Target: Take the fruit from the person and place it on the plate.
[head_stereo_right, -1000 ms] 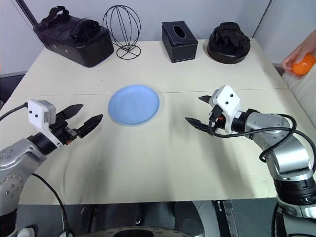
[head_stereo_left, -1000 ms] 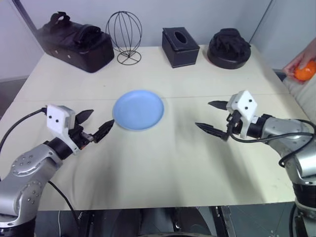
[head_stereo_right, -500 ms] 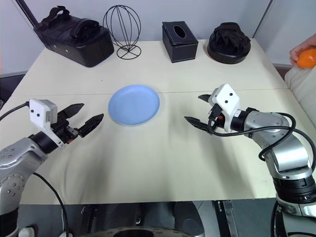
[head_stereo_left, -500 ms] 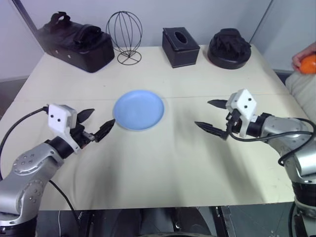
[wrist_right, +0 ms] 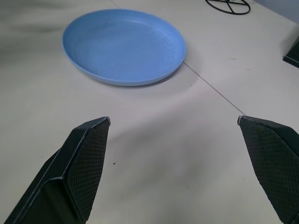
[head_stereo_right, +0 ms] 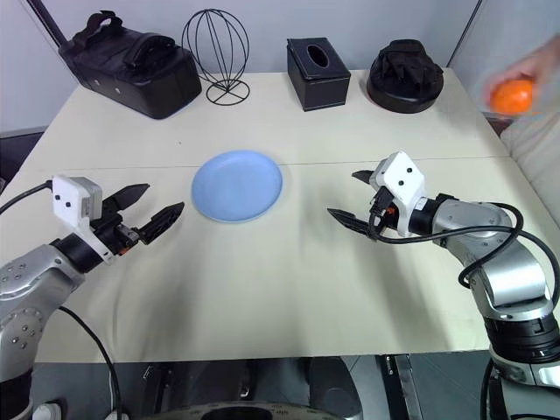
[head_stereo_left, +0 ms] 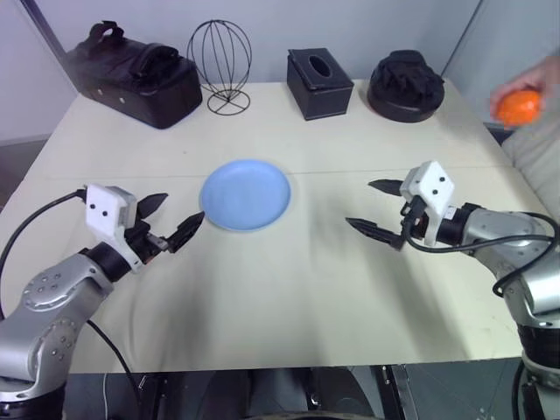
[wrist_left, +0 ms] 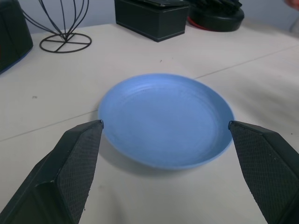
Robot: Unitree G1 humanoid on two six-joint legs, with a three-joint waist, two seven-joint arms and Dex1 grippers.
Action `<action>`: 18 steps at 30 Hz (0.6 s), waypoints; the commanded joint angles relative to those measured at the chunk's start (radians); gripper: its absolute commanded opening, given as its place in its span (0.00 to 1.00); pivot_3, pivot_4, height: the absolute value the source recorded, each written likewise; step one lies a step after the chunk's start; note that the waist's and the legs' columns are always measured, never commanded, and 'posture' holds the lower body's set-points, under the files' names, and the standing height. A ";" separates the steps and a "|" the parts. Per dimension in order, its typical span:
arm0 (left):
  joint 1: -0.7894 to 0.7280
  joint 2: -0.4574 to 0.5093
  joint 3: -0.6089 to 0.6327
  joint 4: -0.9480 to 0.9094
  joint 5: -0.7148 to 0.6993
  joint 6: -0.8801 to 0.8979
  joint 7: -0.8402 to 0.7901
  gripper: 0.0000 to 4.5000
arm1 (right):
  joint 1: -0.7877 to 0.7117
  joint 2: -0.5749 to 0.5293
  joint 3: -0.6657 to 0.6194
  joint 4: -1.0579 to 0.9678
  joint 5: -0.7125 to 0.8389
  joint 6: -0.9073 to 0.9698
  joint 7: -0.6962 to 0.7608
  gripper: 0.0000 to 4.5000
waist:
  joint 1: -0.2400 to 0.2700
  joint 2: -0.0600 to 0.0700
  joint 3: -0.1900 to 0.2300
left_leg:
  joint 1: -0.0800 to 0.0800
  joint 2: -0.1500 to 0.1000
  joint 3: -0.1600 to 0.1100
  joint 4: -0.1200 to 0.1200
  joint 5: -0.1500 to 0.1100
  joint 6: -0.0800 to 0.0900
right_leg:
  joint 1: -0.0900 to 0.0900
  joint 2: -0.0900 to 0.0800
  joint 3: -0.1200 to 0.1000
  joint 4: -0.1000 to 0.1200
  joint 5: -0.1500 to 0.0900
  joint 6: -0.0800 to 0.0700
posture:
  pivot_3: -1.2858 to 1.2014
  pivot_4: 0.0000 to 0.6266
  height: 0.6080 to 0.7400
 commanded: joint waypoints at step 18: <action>-0.016 0.004 0.021 -0.040 0.010 -0.020 0.028 0.99 | -0.018 0.014 -0.014 -0.015 0.009 -0.023 -0.007 1.00 | 0.000 0.000 0.000 | 0.000 0.000 0.000 0.000 0.000 0.000 | 0.000 0.000 0.000 0.000 0.000 0.000 | 0.52 0.24 1.00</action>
